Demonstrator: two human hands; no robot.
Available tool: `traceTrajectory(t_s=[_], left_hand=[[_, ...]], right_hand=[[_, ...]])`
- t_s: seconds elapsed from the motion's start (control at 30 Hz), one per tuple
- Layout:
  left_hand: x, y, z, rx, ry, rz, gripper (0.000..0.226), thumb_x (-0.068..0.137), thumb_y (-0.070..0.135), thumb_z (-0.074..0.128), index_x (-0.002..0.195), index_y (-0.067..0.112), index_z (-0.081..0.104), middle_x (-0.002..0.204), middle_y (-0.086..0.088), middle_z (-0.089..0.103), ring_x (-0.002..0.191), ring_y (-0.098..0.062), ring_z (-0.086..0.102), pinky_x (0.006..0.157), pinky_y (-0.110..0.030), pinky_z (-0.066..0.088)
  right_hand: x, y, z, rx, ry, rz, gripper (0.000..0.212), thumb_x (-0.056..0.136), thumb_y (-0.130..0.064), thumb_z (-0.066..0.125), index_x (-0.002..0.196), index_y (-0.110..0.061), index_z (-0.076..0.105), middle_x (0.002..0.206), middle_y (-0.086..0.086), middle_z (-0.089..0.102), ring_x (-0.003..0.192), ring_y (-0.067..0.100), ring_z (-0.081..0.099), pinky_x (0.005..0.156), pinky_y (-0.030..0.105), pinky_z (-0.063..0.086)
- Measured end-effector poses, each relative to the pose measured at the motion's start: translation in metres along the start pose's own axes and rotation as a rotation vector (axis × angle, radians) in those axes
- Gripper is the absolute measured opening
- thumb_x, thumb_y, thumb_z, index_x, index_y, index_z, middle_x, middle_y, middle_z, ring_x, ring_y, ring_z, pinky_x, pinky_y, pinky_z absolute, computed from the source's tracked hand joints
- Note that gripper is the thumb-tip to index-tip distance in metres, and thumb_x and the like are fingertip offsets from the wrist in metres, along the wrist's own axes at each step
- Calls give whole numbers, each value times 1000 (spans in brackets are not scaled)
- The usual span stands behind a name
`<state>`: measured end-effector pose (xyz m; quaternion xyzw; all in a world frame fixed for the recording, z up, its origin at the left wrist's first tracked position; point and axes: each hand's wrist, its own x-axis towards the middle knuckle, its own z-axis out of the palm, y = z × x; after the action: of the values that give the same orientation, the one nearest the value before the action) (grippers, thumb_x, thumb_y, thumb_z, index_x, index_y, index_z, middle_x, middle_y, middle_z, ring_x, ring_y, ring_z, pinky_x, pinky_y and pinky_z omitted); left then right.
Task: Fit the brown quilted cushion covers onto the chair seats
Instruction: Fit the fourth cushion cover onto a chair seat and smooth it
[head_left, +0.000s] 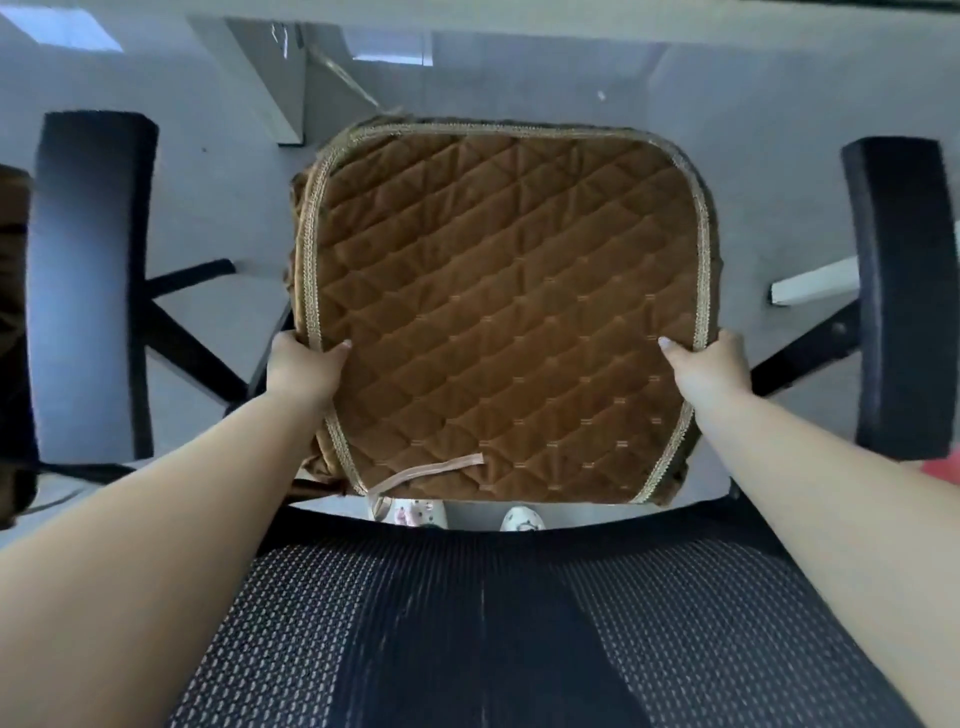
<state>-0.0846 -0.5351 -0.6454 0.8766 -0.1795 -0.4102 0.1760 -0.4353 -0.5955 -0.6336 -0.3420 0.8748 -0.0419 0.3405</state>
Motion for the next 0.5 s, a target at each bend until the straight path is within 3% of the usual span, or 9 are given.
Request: traceTrajectory(t_s=[0.27,0.5], left_hand=[[21,2,-4,35,1,-30,58,85,31,69,131,4,47,126,-18,58,113,-39,56,93,-45,48],[18,-8,1,128,28,-51,58,88,28,66,131,0,41,130,-23,54,116,-42,53,93,-46,45]], right_hand=[[7,-12,14,-11,-75,49,61,92,-30,60,138,-2,29,139,19,46,124,41,47,96,44,41],[5,4,22,-23,-78,28,57,90,-28,62,134,-3,36,133,17,52,121,37,50,92,36,42]])
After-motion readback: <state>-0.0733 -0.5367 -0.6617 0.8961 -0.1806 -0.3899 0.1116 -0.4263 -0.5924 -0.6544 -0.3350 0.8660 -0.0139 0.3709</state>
